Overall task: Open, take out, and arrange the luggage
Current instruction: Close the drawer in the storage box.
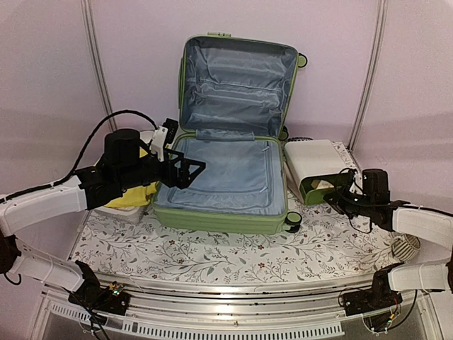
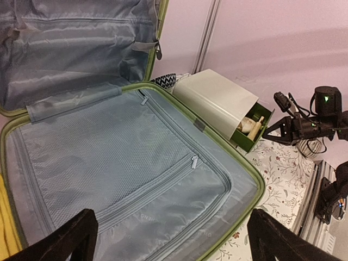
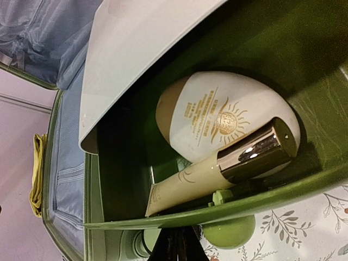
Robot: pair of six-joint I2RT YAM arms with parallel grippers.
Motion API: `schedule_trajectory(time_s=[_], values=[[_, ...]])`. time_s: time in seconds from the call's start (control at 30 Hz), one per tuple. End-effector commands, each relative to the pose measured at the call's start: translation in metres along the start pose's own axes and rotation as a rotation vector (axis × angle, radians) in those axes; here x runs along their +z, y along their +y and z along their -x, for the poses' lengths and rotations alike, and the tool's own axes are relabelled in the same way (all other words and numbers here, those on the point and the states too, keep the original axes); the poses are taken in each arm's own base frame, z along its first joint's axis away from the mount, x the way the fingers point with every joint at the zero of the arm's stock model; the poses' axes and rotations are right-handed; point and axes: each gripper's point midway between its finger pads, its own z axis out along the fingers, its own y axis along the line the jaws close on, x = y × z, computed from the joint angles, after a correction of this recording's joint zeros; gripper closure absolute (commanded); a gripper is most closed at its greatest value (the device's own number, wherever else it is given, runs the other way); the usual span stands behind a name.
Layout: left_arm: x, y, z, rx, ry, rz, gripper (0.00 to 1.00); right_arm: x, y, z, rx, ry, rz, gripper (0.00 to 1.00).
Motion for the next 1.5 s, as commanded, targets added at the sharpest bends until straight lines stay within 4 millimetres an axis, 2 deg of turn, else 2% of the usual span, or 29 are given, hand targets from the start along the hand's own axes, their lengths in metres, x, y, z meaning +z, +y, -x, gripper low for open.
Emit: schedule_trajectory(time_s=[0.0, 0.4, 0.63, 1.03, 1.47], values=[[-0.001, 0.004, -0.003, -0.002, -0.010, 0.006, 0.02, 0.008, 0.017, 0.029, -0.036, -0.067, 0.026, 0.98], [-0.007, 0.009, -0.007, -0.004, -0.010, 0.030, 0.02, 0.029, 0.022, 0.045, -0.045, -0.067, 0.018, 0.98], [-0.010, 0.009, -0.004, -0.004, -0.018, 0.032, 0.02, 0.015, 0.027, 0.051, -0.082, -0.099, 0.014, 0.95], [-0.019, 0.009, -0.007, -0.013, -0.031, 0.031, 0.02, -0.017, 0.027, 0.043, -0.125, -0.110, -0.013, 0.76], [-0.023, 0.008, 0.001, -0.005, -0.048, 0.036, 0.02, -0.018, 0.019, 0.039, -0.139, -0.099, -0.047, 0.63]])
